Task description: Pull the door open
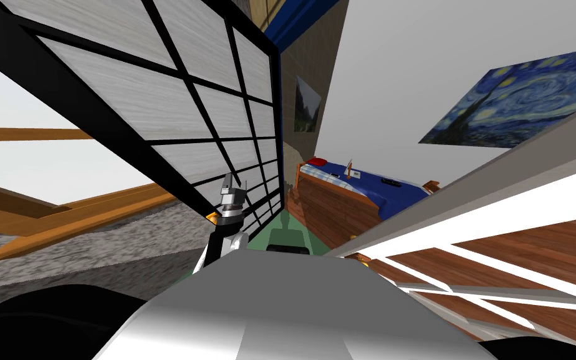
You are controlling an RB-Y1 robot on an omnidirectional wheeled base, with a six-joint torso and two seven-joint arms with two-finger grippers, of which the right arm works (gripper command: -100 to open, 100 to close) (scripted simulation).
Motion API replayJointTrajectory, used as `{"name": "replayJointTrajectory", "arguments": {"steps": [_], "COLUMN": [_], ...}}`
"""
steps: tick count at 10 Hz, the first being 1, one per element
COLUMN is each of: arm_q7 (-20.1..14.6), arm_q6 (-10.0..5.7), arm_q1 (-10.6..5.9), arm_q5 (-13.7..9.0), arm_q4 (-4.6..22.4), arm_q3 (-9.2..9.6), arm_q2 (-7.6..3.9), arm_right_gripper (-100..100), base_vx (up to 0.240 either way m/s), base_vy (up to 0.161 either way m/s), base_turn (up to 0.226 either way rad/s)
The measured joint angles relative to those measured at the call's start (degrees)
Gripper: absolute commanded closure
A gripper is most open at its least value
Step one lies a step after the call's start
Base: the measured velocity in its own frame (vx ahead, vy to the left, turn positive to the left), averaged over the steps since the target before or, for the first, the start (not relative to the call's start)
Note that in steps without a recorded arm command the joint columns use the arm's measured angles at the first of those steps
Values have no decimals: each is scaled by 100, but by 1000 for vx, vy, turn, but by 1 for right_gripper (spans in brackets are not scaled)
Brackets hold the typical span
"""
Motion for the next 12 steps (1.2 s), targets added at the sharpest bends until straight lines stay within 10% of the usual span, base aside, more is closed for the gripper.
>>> {"name": "replayJointTrajectory", "arguments": {"steps": [1, 12], "arm_q7": [0, 35], "arm_q6": [-2, -615], "arm_q1": [0, -822], "arm_q5": [1, 417], "arm_q4": [-1, 615], "arm_q3": [3, 388], "arm_q2": [1, -137], "arm_right_gripper": [-100, -100], "base_vx": [-143, -201], "base_vy": [-11, -7], "base_turn": [62, 52]}}
